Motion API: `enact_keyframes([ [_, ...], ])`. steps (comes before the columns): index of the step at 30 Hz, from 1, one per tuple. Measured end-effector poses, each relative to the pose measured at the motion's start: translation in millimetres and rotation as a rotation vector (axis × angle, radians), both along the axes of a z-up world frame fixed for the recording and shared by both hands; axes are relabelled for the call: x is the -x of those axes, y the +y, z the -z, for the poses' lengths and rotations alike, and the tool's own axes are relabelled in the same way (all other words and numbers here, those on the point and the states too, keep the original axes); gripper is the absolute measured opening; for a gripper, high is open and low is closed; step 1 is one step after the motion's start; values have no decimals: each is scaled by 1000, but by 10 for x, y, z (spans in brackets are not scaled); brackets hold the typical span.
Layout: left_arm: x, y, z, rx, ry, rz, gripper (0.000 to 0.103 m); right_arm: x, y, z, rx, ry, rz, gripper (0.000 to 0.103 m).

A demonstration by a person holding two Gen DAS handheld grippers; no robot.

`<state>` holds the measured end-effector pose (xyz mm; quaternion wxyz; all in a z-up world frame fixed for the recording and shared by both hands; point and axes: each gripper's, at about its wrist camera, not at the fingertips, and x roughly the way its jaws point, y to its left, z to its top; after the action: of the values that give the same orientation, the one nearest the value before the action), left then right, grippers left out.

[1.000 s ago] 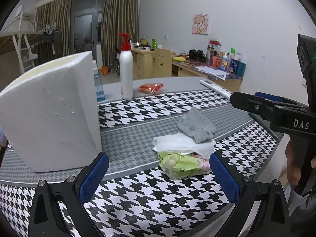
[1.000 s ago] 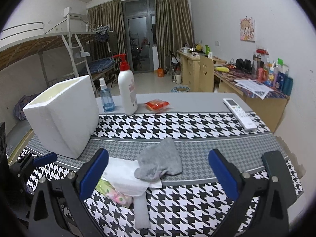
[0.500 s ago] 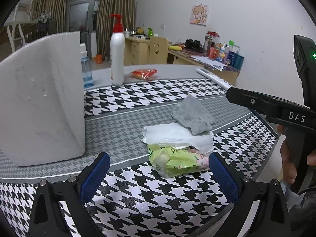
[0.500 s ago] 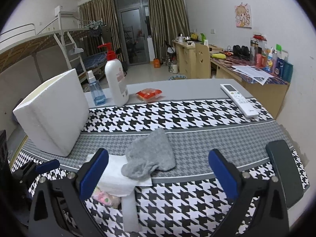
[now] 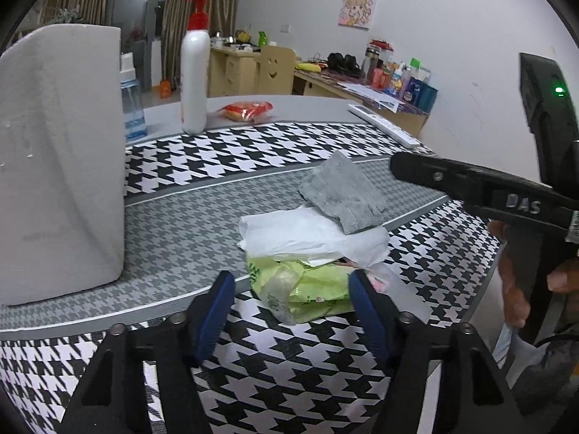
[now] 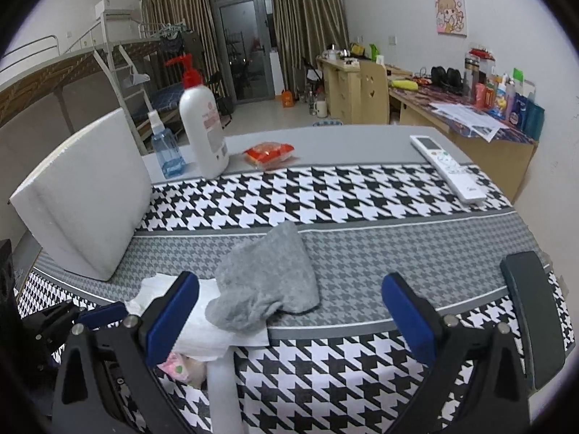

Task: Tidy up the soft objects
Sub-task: 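Grasp the green packet with white tissue using the left gripper, then lower the right gripper onto the grey sock and close on it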

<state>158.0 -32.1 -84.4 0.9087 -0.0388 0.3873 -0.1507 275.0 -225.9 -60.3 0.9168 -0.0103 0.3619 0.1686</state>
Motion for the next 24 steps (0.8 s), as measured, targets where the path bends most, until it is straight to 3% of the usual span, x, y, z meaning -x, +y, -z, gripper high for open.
enact_keyframes([
  [10,-107,20,43,48,55,11,60,-149,53,57,3,24,-14,102],
  [15,-96,-29,56,30,47,43,48,-226,122,125,27,48,-29,102],
  [19,-99,-37,59,31,48,45,47,-262,194,157,27,63,-62,102],
  [22,-104,-54,62,32,48,44,46,-320,222,191,28,89,-77,88],
  [24,-104,-55,67,35,49,45,46,-360,226,219,23,105,-83,86],
])
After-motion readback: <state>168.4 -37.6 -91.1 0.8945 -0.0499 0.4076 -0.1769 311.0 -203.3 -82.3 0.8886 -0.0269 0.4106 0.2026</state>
